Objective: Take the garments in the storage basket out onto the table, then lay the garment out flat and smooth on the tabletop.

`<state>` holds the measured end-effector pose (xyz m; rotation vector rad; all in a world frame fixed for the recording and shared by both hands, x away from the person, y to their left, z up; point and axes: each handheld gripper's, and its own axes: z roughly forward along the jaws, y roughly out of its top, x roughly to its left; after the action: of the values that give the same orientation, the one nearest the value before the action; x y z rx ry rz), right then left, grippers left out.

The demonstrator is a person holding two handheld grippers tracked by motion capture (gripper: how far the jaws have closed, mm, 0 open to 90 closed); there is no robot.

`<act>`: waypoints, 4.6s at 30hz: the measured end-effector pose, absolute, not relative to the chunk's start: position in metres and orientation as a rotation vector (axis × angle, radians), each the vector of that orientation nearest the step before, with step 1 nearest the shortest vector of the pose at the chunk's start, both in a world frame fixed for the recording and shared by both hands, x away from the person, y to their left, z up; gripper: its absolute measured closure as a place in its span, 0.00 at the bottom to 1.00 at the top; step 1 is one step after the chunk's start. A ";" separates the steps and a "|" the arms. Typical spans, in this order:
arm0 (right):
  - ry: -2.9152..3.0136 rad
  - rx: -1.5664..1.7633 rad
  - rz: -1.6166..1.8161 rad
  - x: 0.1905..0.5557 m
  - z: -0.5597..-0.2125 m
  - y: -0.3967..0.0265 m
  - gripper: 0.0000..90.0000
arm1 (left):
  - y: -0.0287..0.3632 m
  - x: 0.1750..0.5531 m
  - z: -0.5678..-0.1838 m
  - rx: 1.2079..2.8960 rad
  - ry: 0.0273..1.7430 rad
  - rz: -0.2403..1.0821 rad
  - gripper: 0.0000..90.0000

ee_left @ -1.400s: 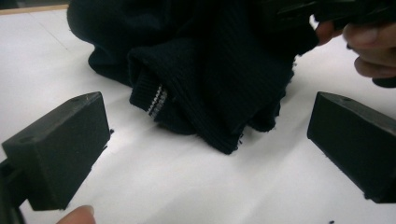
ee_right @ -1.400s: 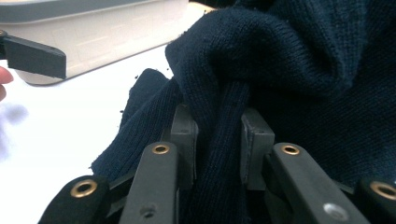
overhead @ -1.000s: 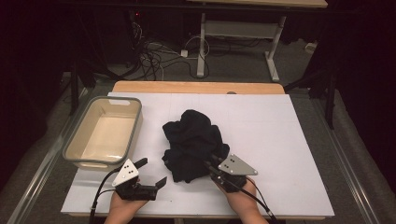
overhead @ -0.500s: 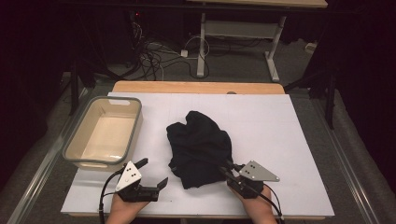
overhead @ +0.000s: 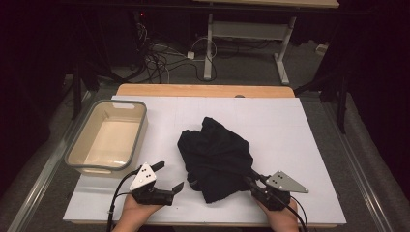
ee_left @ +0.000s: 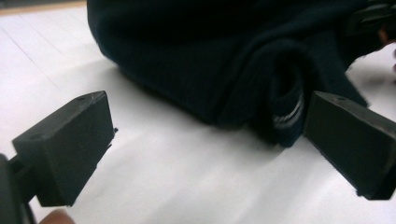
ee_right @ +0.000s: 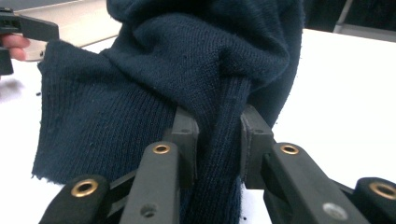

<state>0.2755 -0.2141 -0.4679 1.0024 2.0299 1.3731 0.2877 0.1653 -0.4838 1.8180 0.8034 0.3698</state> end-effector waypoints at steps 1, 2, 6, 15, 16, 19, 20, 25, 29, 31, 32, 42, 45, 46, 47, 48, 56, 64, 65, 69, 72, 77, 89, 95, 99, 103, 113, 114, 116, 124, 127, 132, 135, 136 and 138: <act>2.029 1.004 1.371 0.274 -0.468 -0.214 0.73 | 0.165 0.288 -0.483 1.795 0.795 0.384 0.01; 2.025 1.007 1.376 0.273 -0.467 -0.215 0.68 | 0.164 0.289 -0.483 1.776 0.786 0.407 0.01; 1.977 0.950 1.447 0.266 -0.450 -0.214 0.48 | 0.165 0.295 -0.483 1.778 0.792 0.418 0.01; 1.978 0.850 1.539 0.271 -0.426 -0.189 0.43 | 0.162 0.293 -0.485 1.804 0.778 0.407 0.01; 1.993 0.847 1.535 0.272 -0.427 -0.185 0.43 | 0.162 0.293 -0.485 1.804 0.778 0.407 0.01; 2.014 0.833 1.510 0.275 -0.430 -0.179 0.43 | 0.164 0.294 -0.486 1.791 0.795 0.397 0.01; 2.027 0.836 1.493 0.277 -0.432 -0.177 0.43 | 0.164 0.294 -0.486 1.787 0.797 0.397 0.01; 2.093 0.855 1.394 0.288 -0.447 -0.172 0.46 | 0.163 0.291 -0.486 1.790 0.780 0.428 0.01; 2.130 0.874 1.354 0.292 -0.457 -0.174 0.52 | 0.163 0.291 -0.486 1.779 0.792 0.428 0.01; 2.142 0.864 1.326 0.292 -0.458 -0.173 0.58 | 0.163 0.291 -0.486 1.782 0.789 0.431 0.02; 2.152 0.862 1.315 0.292 -0.459 -0.173 0.64 | 0.163 0.291 -0.486 1.782 0.787 0.431 0.02; 2.121 0.830 1.319 0.286 -0.458 -0.180 0.92 | 0.162 0.290 -0.486 1.792 0.774 0.440 0.01; 2.097 0.845 1.338 0.285 -0.455 -0.187 0.92 | 0.163 0.291 -0.486 1.798 0.766 0.427 0.01; 2.087 0.850 1.341 0.285 -0.454 -0.191 0.92 | 0.163 0.291 -0.486 1.798 0.760 0.423 0.01; 2.059 0.879 1.337 0.286 -0.452 -0.201 0.91 | 0.163 0.291 -0.486 1.794 0.756 0.422 0.01; 2.059 0.879 1.337 0.286 -0.452 -0.201 0.91 | 0.163 0.290 -0.486 1.792 0.750 0.424 0.01; 1.897 1.104 1.276 0.294 -0.453 -0.268 0.92 | 0.165 0.287 -0.486 1.779 0.721 0.430 0.01; 1.882 1.181 1.288 0.289 -0.457 -0.288 0.68 | 0.164 0.286 -0.486 1.778 0.710 0.434 0.03; 1.875 1.166 1.313 0.288 -0.452 -0.285 0.63 | 0.164 0.286 -0.486 1.780 0.711 0.433 0.03; 1.889 1.050 1.389 0.279 -0.429 -0.262 0.55 | 0.164 0.287 -0.486 1.787 0.711 0.427 0.03; 1.939 0.961 1.456 0.270 -0.419 -0.239 0.54 | 0.164 0.287 -0.486 1.787 0.711 0.427 0.03; 2.080 0.844 1.444 0.265 -0.427 -0.195 0.49 | 0.164 0.287 -0.486 1.788 0.710 0.430 0.03; 2.191 0.897 1.279 0.276 -0.461 -0.178 0.70 | 0.164 0.286 -0.486 1.786 0.712 0.436 0.03; 2.154 0.872 1.277 0.274 -0.460 -0.185 0.90 | 0.164 0.286 -0.486 1.787 0.714 0.434 0.03; 2.096 0.850 1.316 0.271 -0.448 -0.193 0.90 | 0.164 0.287 -0.486 1.786 0.712 0.432 0.03; 2.003 0.885 1.339 0.271 -0.435 -0.213 0.91 | 0.164 0.286 -0.486 1.786 0.709 0.434 0.03; 1.783 1.171 1.262 0.280 -0.442 -0.302 0.91 | 0.164 0.286 -0.486 1.782 0.711 0.436 0.03; 1.770 1.202 1.254 0.281 -0.444 -0.311 0.92 | 0.164 0.286 -0.486 1.782 0.711 0.435 0.03; 1.750 1.231 1.243 0.281 -0.446 -0.319 0.92 | 0.164 0.286 -0.486 1.782 0.711 0.434 0.03; 1.699 1.352 1.197 0.282 -0.459 -0.348 0.85 | 0.164 0.287 -0.486 1.781 0.713 0.429 0.03; 1.690 1.302 1.279 0.278 -0.445 -0.339 0.64 | 0.164 0.287 -0.486 1.782 0.712 0.431 0.03; 1.777 1.127 1.331 0.270 -0.424 -0.296 0.51 | 0.164 0.286 -0.486 1.782 0.712 0.432 0.03; 1.863 1.083 1.336 0.271 -0.426 -0.279 0.48 | 0.164 0.286 -0.486 1.783 0.710 0.434 0.03; 1.957 1.057 1.315 0.272 -0.434 -0.261 0.46 | 0.164 0.286 -0.486 1.783 0.710 0.433 0.03; 2.053 1.044 1.282 0.275 -0.446 -0.242 0.42 | 0.164 0.286 -0.486 1.783 0.710 0.433 0.03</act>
<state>0.2751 -0.2424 -0.4460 1.0437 2.0533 1.2824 0.2864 0.1641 -0.4864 1.7830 0.7098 0.4326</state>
